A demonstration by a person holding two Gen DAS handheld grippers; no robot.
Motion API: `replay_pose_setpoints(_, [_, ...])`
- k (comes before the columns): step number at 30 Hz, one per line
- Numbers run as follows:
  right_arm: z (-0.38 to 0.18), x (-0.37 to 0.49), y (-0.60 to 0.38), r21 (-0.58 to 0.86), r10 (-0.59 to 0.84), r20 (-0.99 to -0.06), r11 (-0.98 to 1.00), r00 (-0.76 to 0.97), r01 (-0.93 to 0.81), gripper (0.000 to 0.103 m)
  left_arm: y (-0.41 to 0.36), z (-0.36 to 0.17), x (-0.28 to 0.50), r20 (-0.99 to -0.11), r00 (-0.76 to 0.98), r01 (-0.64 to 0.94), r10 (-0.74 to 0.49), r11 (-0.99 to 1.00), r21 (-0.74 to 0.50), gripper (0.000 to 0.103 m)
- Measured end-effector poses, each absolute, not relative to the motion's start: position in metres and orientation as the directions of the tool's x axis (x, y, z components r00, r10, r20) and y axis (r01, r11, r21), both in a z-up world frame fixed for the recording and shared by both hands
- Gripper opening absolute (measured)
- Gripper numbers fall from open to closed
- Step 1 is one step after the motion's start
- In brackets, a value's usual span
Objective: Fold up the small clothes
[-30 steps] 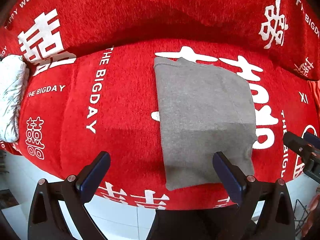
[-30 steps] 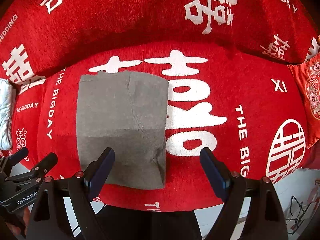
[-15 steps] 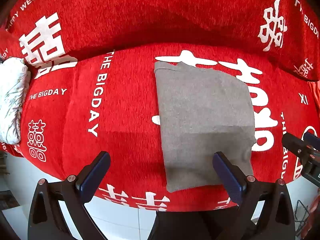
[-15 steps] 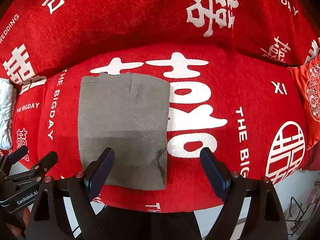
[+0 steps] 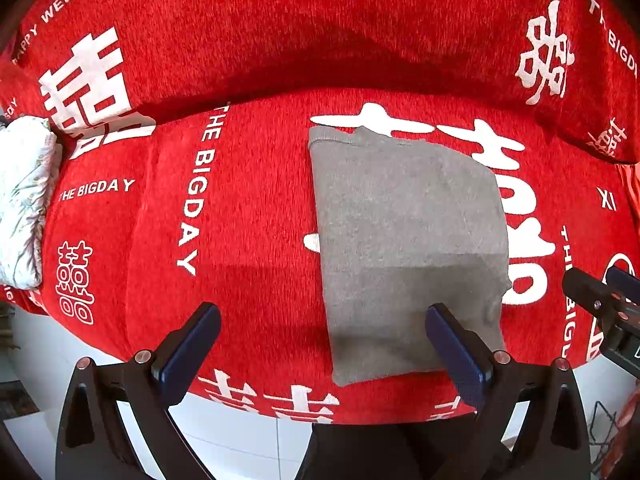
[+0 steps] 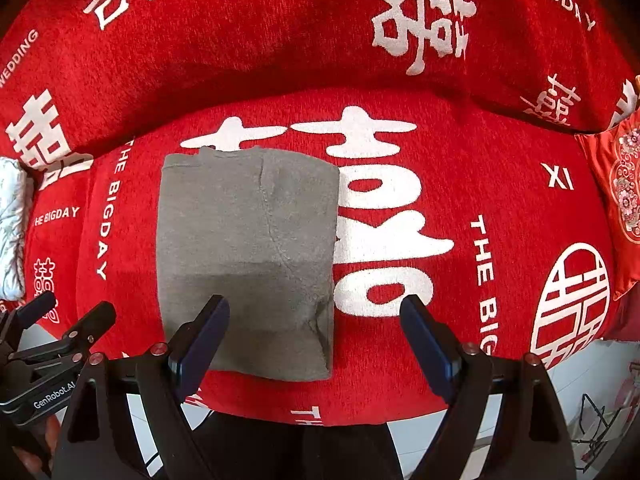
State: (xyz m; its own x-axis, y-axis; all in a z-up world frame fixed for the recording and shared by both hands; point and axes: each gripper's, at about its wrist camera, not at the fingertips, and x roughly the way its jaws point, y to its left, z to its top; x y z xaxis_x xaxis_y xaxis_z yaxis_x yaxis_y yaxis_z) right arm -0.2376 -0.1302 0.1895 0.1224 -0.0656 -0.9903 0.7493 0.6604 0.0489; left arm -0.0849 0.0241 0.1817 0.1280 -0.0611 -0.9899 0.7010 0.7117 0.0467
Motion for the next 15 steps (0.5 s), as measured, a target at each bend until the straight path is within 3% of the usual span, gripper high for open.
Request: replay_pose_setpoints(15, [0.1924, -0.2363, -0.1277, 0.048, -0.065, -0.99, 0.663, 0.122, 0.747, 0.089, 0.025, 0.1842, -0.084, -0.99, 0.13, 0.701, -0.063, 0.712, 0.047, 0.102])
